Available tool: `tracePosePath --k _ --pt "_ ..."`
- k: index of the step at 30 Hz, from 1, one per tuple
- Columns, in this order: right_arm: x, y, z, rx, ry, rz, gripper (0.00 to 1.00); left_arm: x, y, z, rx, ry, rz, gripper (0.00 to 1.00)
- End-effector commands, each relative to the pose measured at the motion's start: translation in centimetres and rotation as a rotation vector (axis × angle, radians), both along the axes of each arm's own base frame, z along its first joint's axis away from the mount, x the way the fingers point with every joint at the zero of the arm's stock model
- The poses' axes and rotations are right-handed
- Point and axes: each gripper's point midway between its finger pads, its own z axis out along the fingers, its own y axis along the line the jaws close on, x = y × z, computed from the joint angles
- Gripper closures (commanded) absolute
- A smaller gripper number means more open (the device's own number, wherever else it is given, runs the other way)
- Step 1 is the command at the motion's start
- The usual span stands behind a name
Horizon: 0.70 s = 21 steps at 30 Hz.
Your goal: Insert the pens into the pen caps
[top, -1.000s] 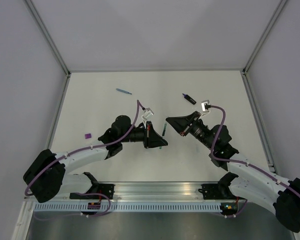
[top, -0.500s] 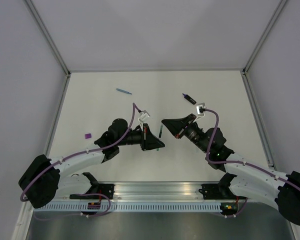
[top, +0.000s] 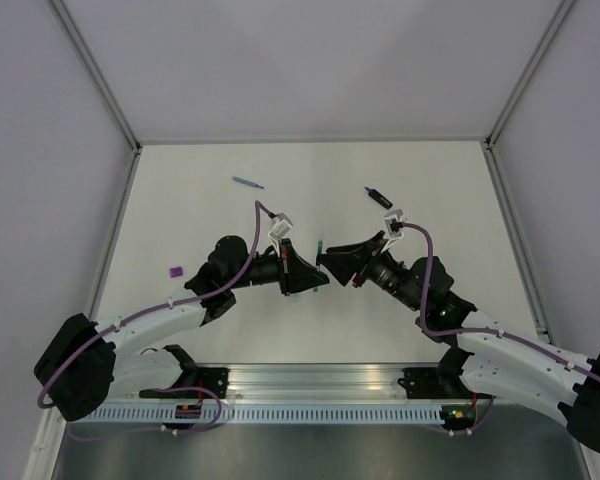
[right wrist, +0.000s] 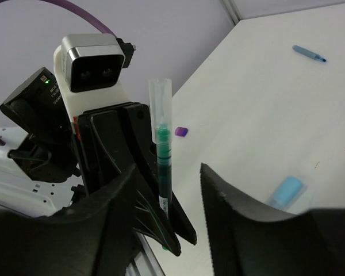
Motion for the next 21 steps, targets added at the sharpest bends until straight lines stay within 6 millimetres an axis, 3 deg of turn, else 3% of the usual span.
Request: tracePosePath --k 1,4,7,21 --pt "-0.4 -0.2 3.4 0.028 -0.077 0.011 0.41 0.4 -0.3 2.8 -0.068 -0.096 -0.002 0.98" --pt "-0.4 0.0 4.3 0.010 -0.095 0.020 0.30 -0.1 -0.3 3.1 -0.082 -0.108 -0.030 0.98" --pt "-0.2 0.2 5.0 -0.015 -0.106 0.020 0.26 -1.0 -0.4 3.6 -0.102 -0.123 -0.080 0.98" --pt "1.4 0.5 8.2 -0.045 -0.159 -0.033 0.27 -2.0 -0.5 4.2 -0.128 -0.141 -0.150 0.98"
